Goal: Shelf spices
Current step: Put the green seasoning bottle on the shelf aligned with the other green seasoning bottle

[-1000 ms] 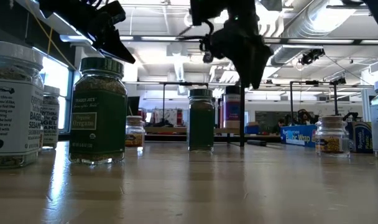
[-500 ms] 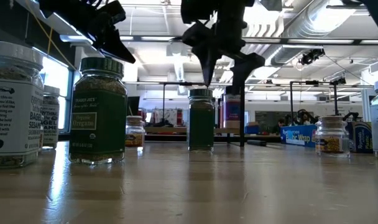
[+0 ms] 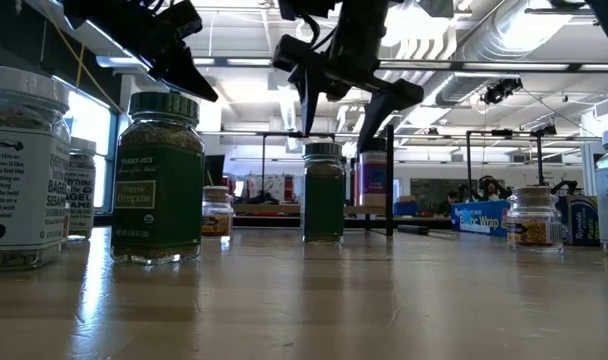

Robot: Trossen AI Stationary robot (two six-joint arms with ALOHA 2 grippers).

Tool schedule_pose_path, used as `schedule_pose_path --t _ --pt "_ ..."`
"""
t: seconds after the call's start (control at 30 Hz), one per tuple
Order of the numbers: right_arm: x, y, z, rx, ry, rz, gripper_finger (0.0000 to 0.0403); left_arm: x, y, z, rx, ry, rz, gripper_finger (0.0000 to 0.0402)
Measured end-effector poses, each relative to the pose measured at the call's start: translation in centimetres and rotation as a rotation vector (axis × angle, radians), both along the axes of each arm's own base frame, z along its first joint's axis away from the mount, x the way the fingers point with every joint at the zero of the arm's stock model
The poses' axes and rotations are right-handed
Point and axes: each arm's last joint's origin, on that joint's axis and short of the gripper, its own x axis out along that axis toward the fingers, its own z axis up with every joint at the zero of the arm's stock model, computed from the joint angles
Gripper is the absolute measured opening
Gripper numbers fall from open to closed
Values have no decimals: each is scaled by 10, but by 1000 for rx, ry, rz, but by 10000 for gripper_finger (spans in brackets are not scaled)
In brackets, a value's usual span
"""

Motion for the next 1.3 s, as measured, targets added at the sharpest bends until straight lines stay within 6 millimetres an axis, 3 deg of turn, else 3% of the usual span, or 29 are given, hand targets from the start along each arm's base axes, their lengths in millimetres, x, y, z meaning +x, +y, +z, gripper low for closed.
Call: schedule_pose_path --t 0.4,0.8,1.13,1.3 --pt "13 4 -11 -11 -54 -7 322 1 0 1 5 -13 -1 1" --pt "18 17 -34 23 27 56 322 2 1 4 16 -47 0 1" --pt "15 14 -35 -13 54 78 320 2 1 4 16 -49 0 1" --pt "15 13 -35 -30 55 78 298 2 1 4 17 -49 1 1"
